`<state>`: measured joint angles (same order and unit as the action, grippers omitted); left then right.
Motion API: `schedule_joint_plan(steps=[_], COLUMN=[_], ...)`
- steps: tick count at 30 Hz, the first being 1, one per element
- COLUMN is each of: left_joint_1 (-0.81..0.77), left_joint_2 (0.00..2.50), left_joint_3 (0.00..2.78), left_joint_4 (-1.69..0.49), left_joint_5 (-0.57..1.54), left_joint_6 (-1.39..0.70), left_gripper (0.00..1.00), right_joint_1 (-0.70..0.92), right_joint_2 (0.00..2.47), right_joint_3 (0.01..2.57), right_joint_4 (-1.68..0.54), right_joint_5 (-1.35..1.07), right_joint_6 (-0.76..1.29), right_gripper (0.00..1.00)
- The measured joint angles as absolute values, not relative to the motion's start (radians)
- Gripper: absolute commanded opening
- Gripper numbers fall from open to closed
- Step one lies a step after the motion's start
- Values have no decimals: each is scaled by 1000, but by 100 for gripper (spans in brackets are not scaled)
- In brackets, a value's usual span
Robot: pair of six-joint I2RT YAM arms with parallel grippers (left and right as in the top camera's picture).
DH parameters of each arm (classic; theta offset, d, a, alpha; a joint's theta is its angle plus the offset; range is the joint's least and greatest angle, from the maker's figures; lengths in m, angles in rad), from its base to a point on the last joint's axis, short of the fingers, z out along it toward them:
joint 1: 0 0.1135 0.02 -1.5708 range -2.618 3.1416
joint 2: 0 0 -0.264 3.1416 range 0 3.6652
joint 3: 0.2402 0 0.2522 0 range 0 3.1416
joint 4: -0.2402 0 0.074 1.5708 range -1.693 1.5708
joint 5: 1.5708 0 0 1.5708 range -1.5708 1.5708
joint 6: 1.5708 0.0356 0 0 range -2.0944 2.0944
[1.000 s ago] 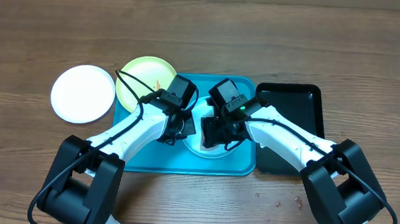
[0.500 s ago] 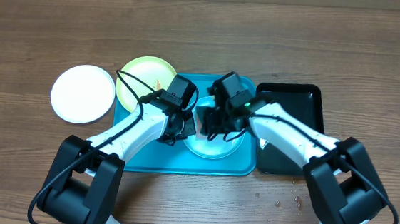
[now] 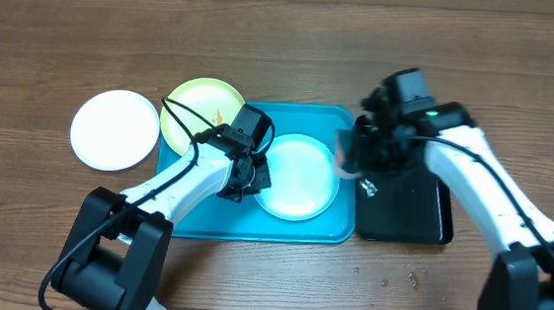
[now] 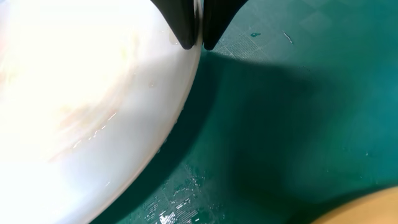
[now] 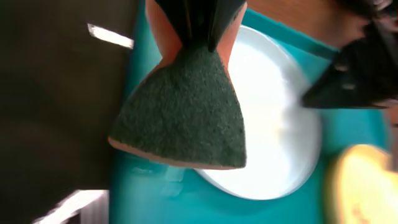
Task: Clean dirty plates on tray and stack at the side
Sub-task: 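Return sponge to black tray and release it with right gripper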
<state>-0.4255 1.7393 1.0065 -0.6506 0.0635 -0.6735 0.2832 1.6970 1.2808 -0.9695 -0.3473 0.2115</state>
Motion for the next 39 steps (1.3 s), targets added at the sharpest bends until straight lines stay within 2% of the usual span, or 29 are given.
schedule_joint_plan(steps=[8, 23, 26, 31, 33, 34, 37, 39], left_joint_1=[-426, -426, -426, -426, -426, -426, -426, -426], left_joint_2=[1739, 1739, 1739, 1739, 1739, 1739, 1739, 1739], left_joint_3=[1007, 1007, 1007, 1007, 1007, 1007, 1007, 1007], left_joint_4=[-651, -654, -654, -655, -657, -657, -658, -657], left_joint_5=[64, 67, 67, 67, 67, 67, 67, 67], left_joint_6=[-673, -673, -673, -673, -673, -673, -672, -667], left_gripper=[9, 10, 12, 12, 12, 13, 19, 27], right_joint_1=[150, 144, 144, 144, 144, 144, 144, 144], right_joint_2=[1689, 1689, 1689, 1689, 1689, 1689, 1689, 1689], right_joint_3=[1270, 1113, 1112, 1112, 1112, 1112, 1112, 1112], right_joint_4=[-1115, -983, -979, -977, -971, -970, -967, -962], right_joint_5=[-40, 115, 120, 123, 123, 124, 128, 131], right_joint_6=[145, 129, 130, 126, 128, 128, 123, 123], right_gripper=[4, 4, 11, 12, 22, 38, 38, 38])
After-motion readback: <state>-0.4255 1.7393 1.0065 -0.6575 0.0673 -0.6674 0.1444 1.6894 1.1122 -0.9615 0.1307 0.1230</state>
